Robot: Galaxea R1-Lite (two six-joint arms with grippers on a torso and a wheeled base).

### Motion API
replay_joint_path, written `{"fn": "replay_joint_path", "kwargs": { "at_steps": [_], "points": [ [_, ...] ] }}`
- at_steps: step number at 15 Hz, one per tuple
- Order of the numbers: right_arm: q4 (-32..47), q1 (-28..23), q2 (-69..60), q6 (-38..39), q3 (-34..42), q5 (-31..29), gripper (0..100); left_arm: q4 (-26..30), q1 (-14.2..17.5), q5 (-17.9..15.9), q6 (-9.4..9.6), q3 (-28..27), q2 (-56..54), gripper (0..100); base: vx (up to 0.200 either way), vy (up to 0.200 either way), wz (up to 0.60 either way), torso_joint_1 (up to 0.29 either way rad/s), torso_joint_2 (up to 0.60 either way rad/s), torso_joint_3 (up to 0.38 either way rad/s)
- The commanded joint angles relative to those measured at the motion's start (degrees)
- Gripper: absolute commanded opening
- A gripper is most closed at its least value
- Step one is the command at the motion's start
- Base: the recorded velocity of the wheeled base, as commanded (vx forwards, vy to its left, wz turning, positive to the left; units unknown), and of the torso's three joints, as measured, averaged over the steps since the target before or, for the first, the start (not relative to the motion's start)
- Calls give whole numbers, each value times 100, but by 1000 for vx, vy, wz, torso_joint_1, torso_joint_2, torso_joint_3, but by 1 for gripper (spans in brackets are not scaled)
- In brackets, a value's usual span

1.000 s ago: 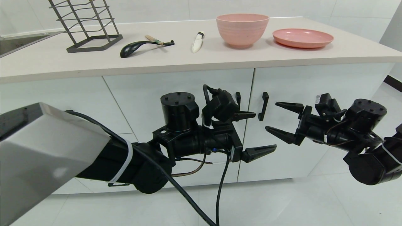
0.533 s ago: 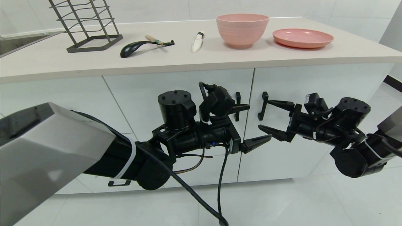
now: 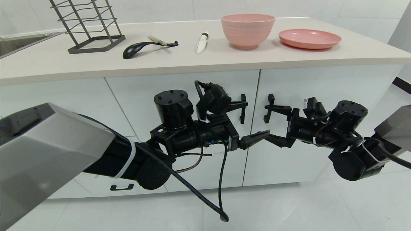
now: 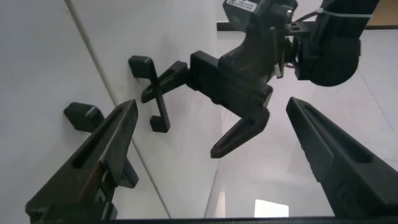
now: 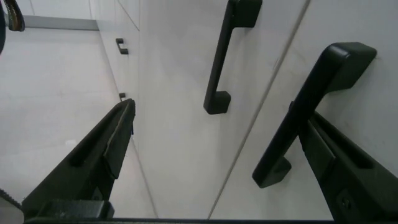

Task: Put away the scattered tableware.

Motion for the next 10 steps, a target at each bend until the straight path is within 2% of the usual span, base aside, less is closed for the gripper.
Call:
{"fn": "replay_joint_path", "kwargs": {
  "at_steps": [1,7,10],
  "points": [
    [1,14,36,-12,-30,20,100,-12,10,0,0,-13,-10,100,0,0,0,0,0,0],
    [1,23,-245,-12,119,301,100,-136,1,0,-18,-57,104,100,0,0,0,0,0,0],
    [-8,146,-562,-29,612,424,100,-136,-8,0,-18,-110,69,100,0,0,0,0,0,0]
  ]
}}
